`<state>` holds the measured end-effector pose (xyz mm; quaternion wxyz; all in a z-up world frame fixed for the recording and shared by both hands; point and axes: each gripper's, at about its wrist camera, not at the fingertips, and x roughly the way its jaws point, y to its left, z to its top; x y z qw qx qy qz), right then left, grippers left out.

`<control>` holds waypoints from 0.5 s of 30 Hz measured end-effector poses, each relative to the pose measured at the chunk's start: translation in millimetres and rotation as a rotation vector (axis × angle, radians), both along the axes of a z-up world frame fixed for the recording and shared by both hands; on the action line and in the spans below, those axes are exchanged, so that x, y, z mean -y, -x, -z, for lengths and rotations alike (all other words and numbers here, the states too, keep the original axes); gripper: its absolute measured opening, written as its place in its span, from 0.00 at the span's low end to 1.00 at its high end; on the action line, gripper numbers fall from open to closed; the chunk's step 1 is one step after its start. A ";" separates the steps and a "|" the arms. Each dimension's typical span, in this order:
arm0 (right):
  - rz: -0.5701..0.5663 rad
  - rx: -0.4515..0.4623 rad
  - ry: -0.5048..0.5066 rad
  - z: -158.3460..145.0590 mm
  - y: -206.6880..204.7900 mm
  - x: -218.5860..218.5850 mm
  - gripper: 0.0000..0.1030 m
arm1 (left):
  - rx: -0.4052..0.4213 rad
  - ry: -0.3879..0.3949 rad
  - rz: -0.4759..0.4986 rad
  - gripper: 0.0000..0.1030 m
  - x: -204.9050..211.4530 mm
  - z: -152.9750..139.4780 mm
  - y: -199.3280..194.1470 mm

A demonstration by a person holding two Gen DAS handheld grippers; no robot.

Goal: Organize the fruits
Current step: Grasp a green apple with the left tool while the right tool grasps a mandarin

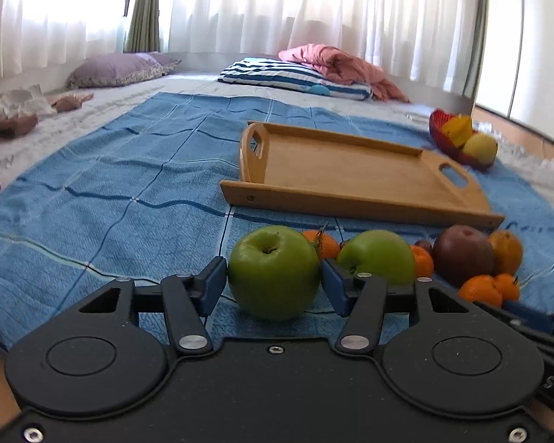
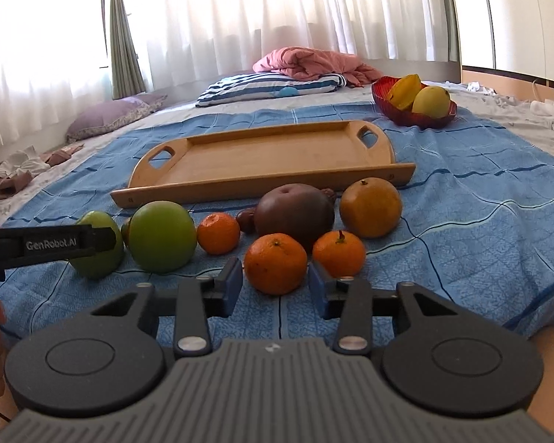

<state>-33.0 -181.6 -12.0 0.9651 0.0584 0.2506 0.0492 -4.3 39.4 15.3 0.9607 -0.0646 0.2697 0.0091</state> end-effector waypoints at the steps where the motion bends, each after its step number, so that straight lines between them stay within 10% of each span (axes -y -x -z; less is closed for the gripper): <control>1: 0.003 -0.002 -0.003 0.7 -0.6 -0.3 0.47 | -0.003 0.029 -0.004 0.52 -3.4 0.2 -0.9; 15: 0.053 -0.021 -0.089 5.5 -12.1 1.0 0.62 | -0.038 0.268 -0.029 0.59 -25.8 15.1 -13.7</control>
